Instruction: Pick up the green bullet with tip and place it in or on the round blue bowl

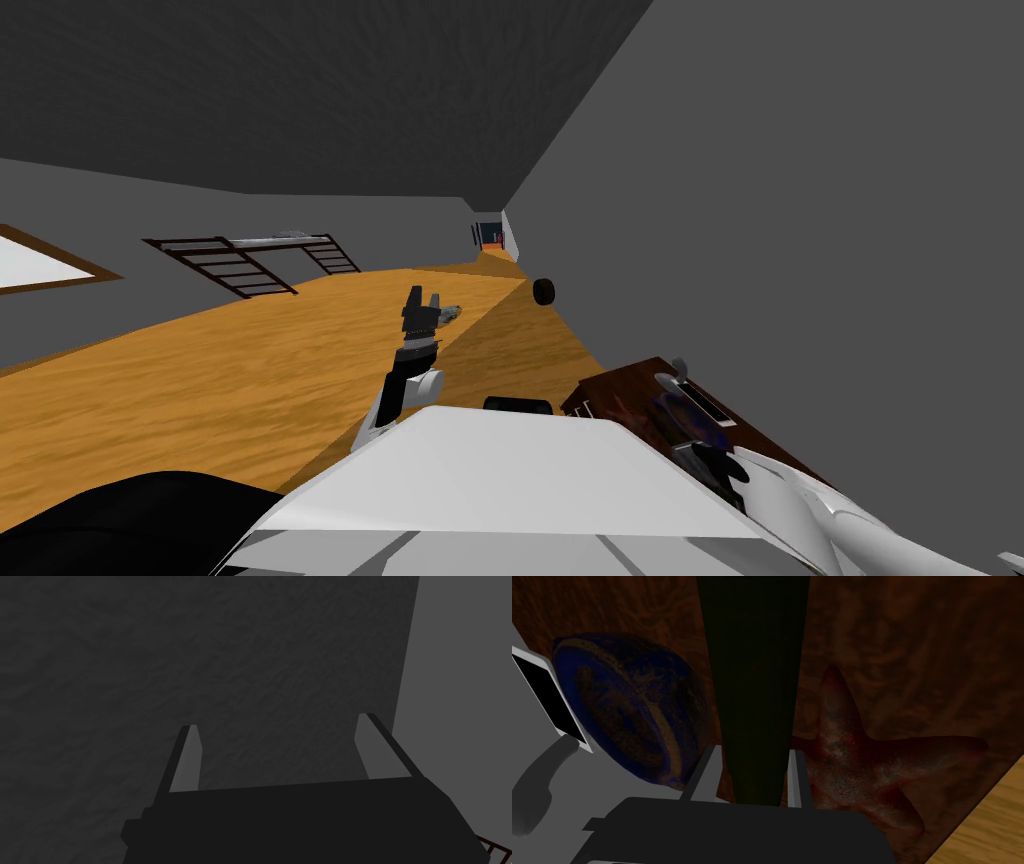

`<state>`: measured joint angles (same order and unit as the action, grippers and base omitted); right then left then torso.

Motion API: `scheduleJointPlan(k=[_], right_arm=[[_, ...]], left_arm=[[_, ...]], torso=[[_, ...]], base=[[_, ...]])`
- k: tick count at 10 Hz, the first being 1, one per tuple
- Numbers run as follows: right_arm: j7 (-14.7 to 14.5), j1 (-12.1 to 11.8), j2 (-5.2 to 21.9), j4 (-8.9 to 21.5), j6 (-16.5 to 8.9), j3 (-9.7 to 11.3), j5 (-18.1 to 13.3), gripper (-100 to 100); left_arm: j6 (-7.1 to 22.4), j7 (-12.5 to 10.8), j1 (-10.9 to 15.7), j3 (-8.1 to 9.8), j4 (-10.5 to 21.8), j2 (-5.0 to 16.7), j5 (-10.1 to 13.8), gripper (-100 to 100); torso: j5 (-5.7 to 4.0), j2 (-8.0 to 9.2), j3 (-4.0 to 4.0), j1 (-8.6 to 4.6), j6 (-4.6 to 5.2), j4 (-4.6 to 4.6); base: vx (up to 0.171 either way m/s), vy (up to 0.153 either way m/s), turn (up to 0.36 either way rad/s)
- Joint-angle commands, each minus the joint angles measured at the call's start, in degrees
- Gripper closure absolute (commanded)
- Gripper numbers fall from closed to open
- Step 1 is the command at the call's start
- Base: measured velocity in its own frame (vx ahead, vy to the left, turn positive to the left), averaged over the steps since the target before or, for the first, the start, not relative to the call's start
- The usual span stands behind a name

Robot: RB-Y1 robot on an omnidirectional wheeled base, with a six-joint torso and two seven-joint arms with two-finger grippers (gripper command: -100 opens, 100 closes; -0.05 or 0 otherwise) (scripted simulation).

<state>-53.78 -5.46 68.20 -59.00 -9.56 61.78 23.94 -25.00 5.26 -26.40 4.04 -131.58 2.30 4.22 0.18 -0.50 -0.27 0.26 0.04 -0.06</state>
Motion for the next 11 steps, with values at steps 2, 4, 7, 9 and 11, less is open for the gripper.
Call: scheduleJointPlan(k=[2, 4, 7, 9, 11], right_arm=[[-0.26, -0.50, 3.11, -2.67, 0.86, 0.84, 2.42, 100], [-0.52, -0.77, 5.37, -4.21, 1.60, 1.94, 4.51, 100], [-0.90, -1.53, 8.47, -6.11, 2.66, 3.58, 7.41, 100], [-1.16, -2.24, 10.34, -7.05, 3.30, 4.63, 9.13, 100], [-1.55, -3.52, 12.86, -8.01, 4.12, 6.06, 11.35, 100]], left_arm=[[0.00, 0.00, 0.00, 0.00, 0.00, 0.00, 0.00, 0], [0.00, 0.00, 0.00, 0.00, 0.00, 0.00, 0.00, 0], [0.00, 0.00, 0.00, 0.01, 0.00, 0.00, 0.00, 0], [0.00, 0.00, 0.00, 0.01, 0.00, 0.00, 0.00, 0], [0.00, 0.00, -0.01, 0.01, 0.00, 0.01, 0.00, 0]], torso=[[0.01, 0.00, 0.00, -0.05, 0.01, 0.00], [0.01, 0.02, 0.00, -0.10, 0.05, -0.01], [0.03, 0.04, 0.02, -0.12, 0.08, -0.01], [0.04, 0.08, 0.04, -0.14, 0.08, 0.01], [0.05, -0.10, -0.05, -0.33, 0.10, -0.02]], base=[[0.085, 0.001, 0.065], [0.084, -0.004, 0.047], [0.086, -0.018, 0.037], [0.085, -0.042, 0.034], [0.145, -0.087, 0.031]])
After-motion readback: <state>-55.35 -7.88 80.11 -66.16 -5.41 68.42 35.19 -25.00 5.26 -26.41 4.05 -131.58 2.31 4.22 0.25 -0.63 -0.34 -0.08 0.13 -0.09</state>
